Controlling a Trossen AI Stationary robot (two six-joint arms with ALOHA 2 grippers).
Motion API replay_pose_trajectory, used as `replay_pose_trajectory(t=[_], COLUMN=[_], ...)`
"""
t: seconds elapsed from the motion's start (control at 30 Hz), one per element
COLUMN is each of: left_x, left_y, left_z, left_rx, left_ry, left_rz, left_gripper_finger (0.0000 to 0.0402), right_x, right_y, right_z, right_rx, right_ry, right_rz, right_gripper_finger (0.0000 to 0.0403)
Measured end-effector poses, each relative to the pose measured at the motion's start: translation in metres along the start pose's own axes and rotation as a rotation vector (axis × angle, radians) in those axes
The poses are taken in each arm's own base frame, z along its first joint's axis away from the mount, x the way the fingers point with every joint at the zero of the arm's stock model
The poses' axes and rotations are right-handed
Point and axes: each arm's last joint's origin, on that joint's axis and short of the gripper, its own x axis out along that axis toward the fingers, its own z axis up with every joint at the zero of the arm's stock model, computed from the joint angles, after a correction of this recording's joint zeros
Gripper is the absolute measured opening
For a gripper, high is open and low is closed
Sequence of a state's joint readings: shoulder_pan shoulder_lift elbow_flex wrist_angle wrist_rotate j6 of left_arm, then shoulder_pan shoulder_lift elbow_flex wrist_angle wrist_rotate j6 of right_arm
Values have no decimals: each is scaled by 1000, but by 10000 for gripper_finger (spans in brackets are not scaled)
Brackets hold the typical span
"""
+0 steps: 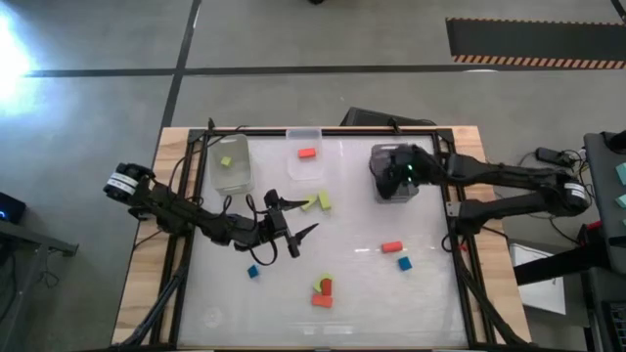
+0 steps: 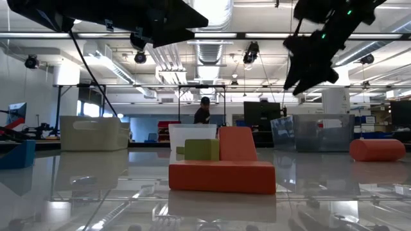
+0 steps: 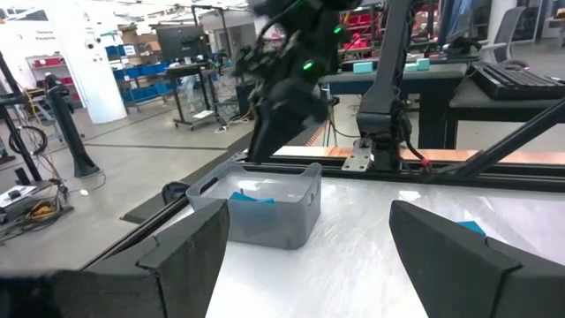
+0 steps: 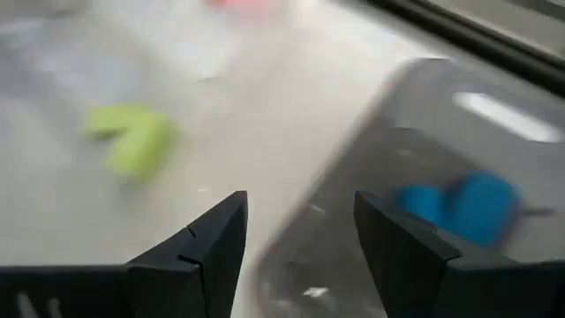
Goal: Sort & place blocks by color
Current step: Put the orange block into the transparent bin
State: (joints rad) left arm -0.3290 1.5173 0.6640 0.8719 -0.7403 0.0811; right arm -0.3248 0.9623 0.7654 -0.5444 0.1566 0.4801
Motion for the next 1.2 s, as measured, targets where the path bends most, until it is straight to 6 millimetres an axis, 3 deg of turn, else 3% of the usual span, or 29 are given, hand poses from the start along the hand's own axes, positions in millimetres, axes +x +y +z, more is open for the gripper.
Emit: replay_pose_trajectory(t=[0.23,0.5,0.83,1.2], left_x=[0,2,3,4], left_y=[0,2,4,5], left_z=[0,0,0,0], left_rx=[-1,2,3,3], left_ry=[-1,-1,0,0], left_rz=[0,9,15,20], left_gripper_finger=[295,295,295,295], right_x=[-24,-22,-7,8], right_y=[47,84,90,94], right_z=[-30,-75,-135,-148], right_rx=[-158,-283,-588,-675], right_ry=[98,322,682,687], right_rz=[312,378,156,58], right_gripper_finger=[201,201,201,201])
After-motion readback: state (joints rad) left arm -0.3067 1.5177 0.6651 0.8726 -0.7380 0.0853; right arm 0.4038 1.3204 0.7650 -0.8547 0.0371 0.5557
